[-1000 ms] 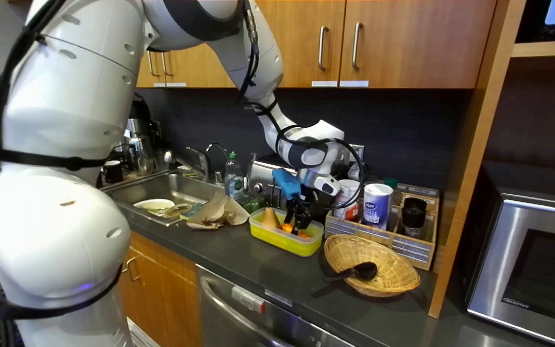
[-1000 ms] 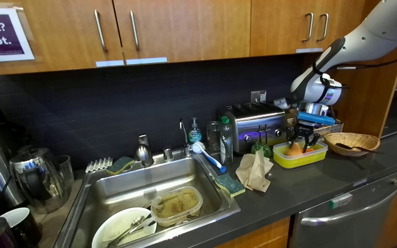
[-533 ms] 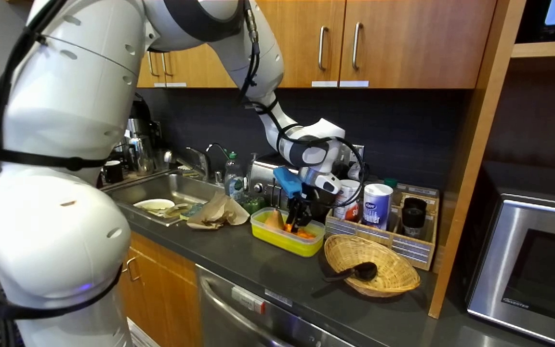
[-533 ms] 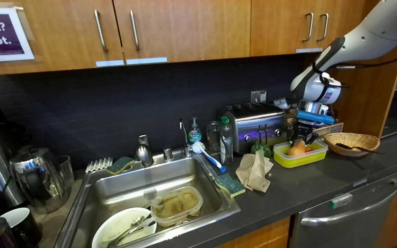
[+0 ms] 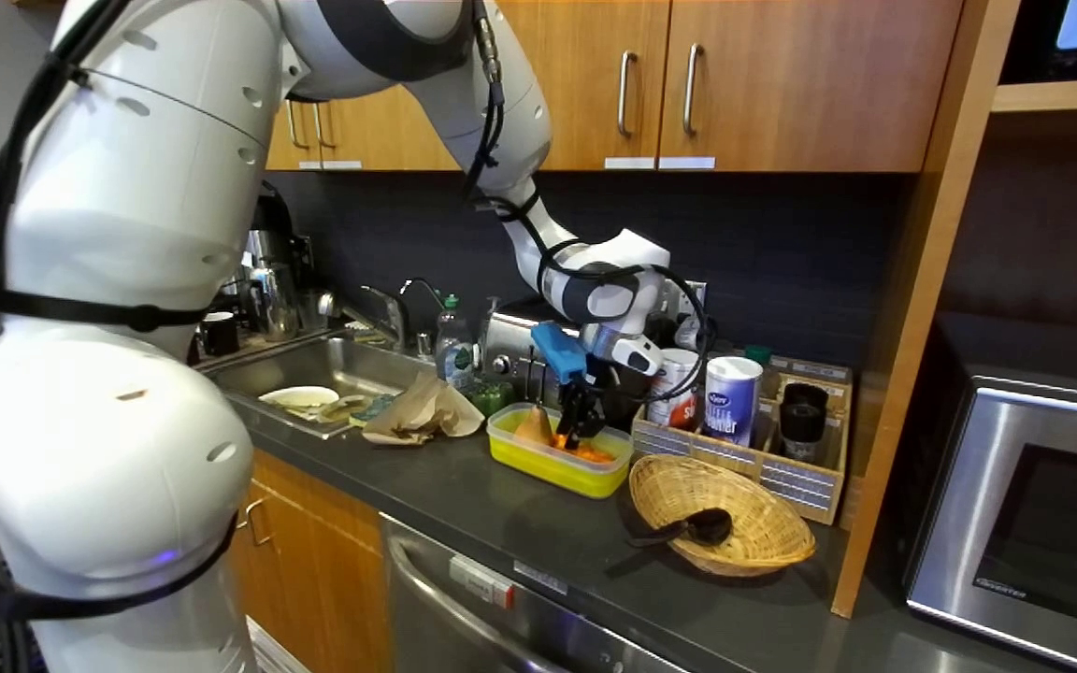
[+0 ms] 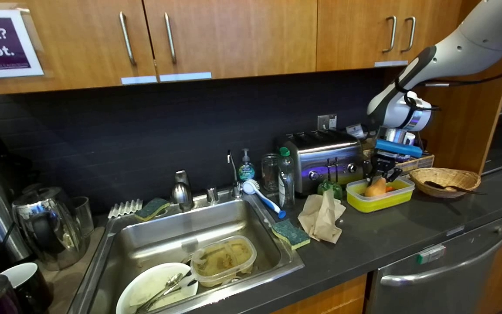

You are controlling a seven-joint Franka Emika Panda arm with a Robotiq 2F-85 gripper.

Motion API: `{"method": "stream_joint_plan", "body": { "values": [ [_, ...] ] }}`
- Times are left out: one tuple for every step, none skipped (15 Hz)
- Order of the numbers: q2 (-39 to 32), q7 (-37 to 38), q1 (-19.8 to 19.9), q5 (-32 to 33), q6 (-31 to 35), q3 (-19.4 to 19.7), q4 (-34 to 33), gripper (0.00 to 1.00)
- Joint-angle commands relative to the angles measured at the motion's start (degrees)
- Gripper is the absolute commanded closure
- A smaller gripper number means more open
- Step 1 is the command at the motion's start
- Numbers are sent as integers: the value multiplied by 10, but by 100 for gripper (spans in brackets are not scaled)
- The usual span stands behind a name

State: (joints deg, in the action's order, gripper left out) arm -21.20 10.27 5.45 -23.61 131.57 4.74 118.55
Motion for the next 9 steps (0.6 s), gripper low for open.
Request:
{"method": "stream_joint_plan", "body": {
  "values": [
    [-10, 22, -1, 16, 11, 2, 1, 88],
    [-9, 29, -2, 17, 11, 3, 3, 88],
    [-5, 38, -5, 19, 14, 5, 8, 88],
    [-3, 46, -6, 22, 14, 5, 10, 88],
    [0, 55, -8, 24, 15, 6, 15, 88],
    [4, 65, -10, 27, 16, 7, 19, 88],
    [7, 72, -11, 29, 16, 7, 22, 88],
    [10, 80, -13, 31, 18, 7, 25, 88],
    [13, 88, -14, 33, 20, 7, 29, 88]
  ]
}}
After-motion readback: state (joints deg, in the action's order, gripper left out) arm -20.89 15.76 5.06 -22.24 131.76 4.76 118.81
